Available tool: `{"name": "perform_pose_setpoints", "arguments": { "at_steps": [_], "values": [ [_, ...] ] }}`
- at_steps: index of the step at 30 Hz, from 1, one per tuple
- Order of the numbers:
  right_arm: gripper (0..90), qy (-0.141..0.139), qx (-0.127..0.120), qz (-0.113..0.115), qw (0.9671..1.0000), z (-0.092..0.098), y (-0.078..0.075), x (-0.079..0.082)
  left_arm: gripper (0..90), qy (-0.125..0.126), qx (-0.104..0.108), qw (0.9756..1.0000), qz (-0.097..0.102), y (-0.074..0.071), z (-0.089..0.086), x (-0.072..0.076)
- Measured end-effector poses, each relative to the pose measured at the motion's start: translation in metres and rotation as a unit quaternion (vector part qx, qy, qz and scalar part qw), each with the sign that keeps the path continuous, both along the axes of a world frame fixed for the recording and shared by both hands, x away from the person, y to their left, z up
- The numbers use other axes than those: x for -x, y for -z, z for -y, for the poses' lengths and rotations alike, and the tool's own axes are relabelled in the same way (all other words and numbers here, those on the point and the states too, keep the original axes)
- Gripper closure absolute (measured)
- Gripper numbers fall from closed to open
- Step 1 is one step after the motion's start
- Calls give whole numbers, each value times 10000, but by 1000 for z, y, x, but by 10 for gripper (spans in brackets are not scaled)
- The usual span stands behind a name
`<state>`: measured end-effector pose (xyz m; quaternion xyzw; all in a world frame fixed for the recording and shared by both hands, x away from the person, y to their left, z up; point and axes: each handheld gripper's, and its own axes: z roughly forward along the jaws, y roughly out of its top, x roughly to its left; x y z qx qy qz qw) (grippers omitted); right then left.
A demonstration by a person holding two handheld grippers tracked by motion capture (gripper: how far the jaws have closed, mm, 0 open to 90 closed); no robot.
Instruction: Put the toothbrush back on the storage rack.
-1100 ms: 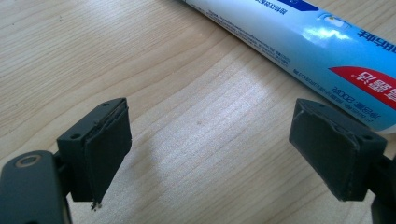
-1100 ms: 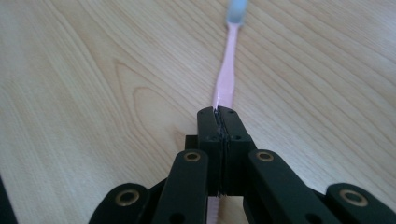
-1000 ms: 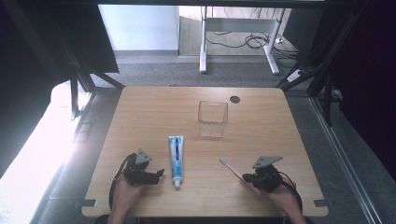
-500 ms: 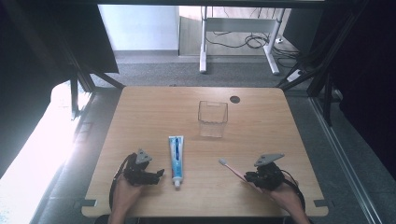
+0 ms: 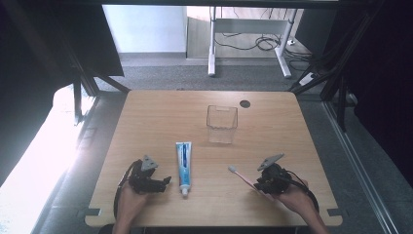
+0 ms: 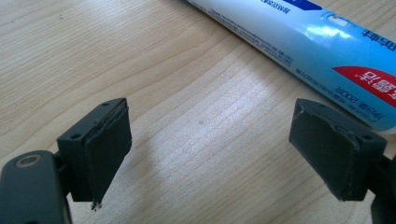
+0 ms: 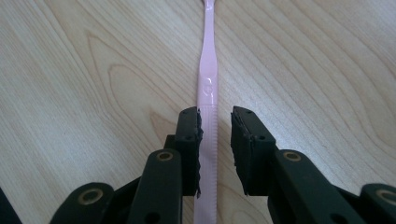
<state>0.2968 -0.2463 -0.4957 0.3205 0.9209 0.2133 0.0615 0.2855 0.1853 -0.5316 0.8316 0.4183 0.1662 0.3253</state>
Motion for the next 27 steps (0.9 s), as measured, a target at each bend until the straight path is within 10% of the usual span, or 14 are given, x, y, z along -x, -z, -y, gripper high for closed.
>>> {"name": "perform_pose_setpoints", "arguments": {
  "at_steps": [27],
  "values": [
    [736, -415, 1423, -710, 9864, -48, -1, -28, 133, 14, 5, 10000, -42, 0, -1, 0]
  ]
}}
